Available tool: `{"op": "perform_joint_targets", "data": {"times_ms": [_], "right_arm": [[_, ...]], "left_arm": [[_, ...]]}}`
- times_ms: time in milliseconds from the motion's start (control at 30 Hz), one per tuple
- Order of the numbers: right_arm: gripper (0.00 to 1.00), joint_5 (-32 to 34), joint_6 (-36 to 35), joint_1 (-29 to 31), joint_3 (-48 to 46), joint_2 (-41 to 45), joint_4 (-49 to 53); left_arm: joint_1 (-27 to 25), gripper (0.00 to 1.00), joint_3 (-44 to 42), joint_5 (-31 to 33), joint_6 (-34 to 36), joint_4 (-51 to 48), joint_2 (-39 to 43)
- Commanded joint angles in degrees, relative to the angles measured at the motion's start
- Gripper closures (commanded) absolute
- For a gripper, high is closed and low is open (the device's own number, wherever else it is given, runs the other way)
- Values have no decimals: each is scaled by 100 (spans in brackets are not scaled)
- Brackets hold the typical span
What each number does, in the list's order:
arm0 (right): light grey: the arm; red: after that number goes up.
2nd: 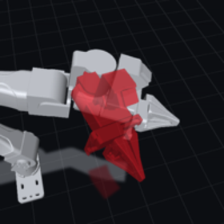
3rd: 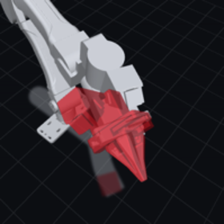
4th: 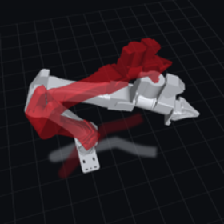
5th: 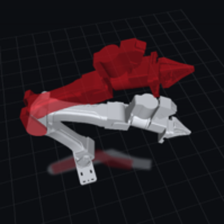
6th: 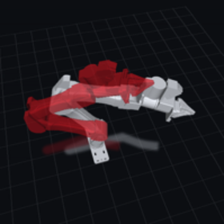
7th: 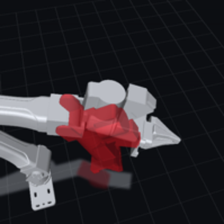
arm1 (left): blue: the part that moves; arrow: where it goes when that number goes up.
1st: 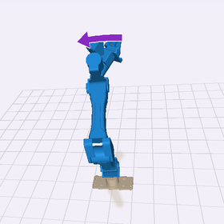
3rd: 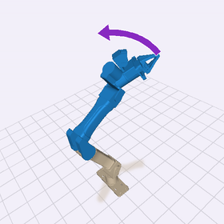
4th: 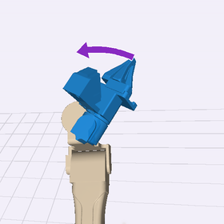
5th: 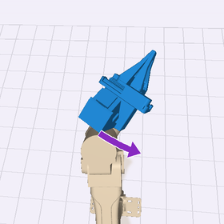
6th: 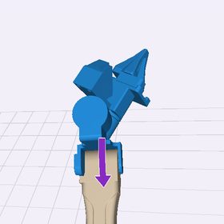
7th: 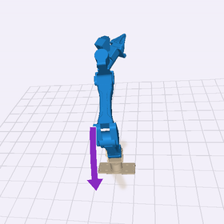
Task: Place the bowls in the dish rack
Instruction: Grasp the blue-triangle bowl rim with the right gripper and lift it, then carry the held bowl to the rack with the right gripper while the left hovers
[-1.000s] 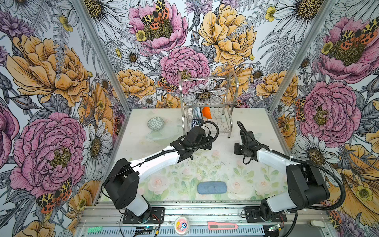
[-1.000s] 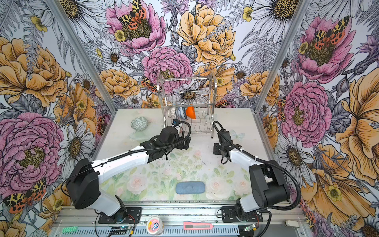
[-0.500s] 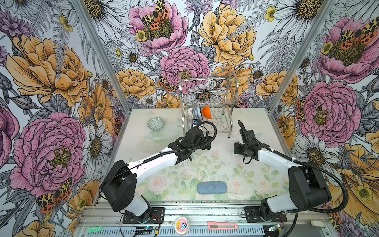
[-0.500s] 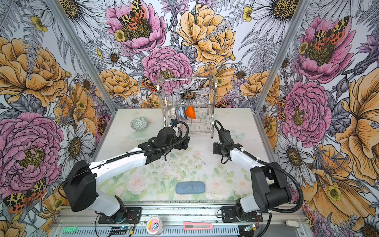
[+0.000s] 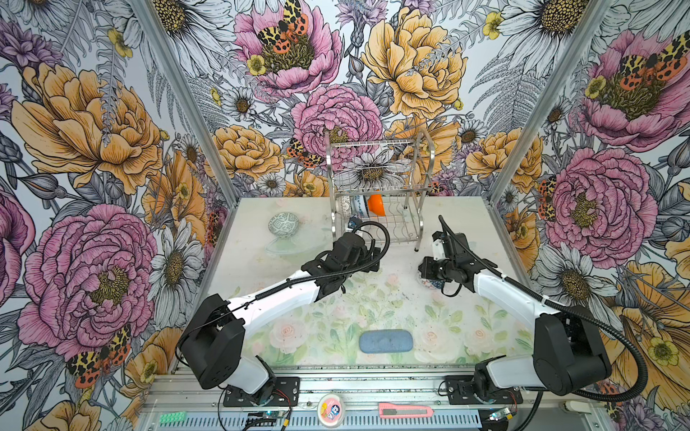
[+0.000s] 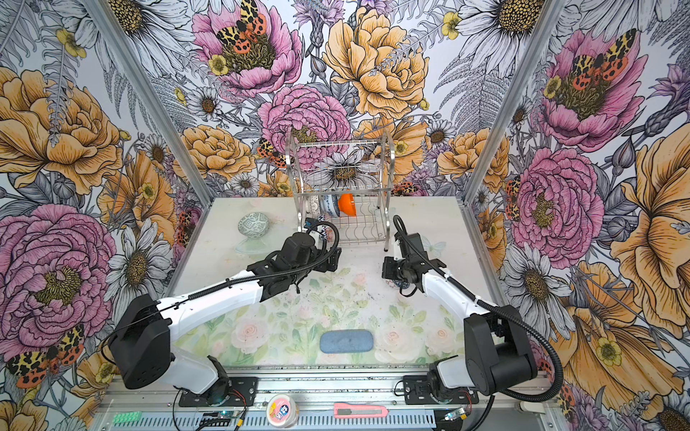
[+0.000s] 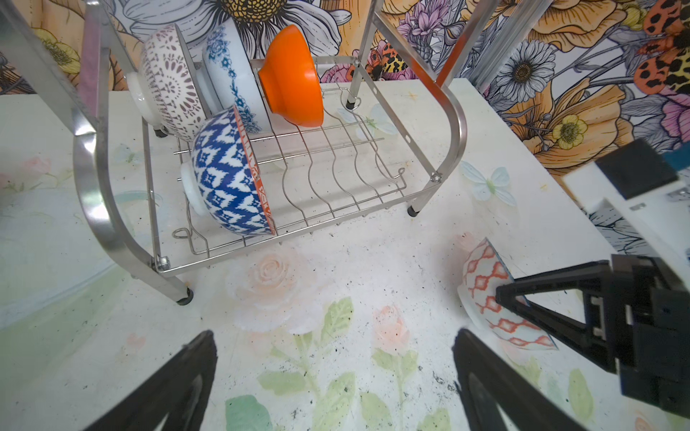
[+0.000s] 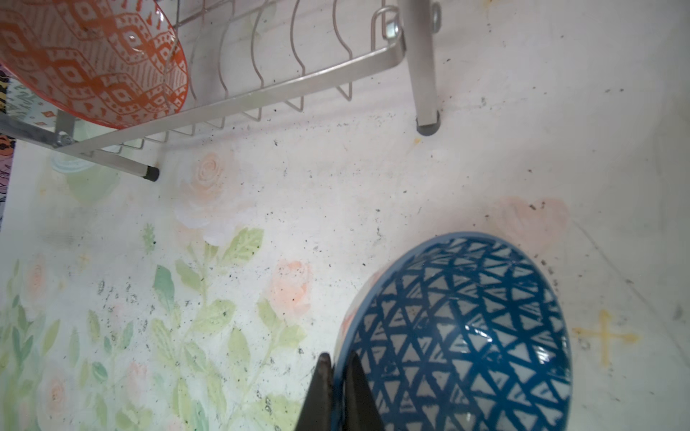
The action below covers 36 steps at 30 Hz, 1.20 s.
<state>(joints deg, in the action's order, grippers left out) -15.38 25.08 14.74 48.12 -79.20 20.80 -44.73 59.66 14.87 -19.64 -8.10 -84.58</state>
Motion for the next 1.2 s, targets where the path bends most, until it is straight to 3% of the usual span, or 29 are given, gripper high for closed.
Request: {"op": "perform_joint_targets", "data": {"times_ms": [0,233,700,1167], "right_arm": [[100,-430,186,59,386,336,-253],[100,-818,436,107,684,396,-416],[100,-1696,1378,279,1229,-26,-2053],[100,-1828,1979,318,1673,-1064,-3360]], "left_arm": [[167,1,-80,-461,-102,59,182],[267,1,-282,-1079,11,353,387],[610,1,-452,-1485,28,517,652],[660,1,-259,-1569,381,433,344]]}}
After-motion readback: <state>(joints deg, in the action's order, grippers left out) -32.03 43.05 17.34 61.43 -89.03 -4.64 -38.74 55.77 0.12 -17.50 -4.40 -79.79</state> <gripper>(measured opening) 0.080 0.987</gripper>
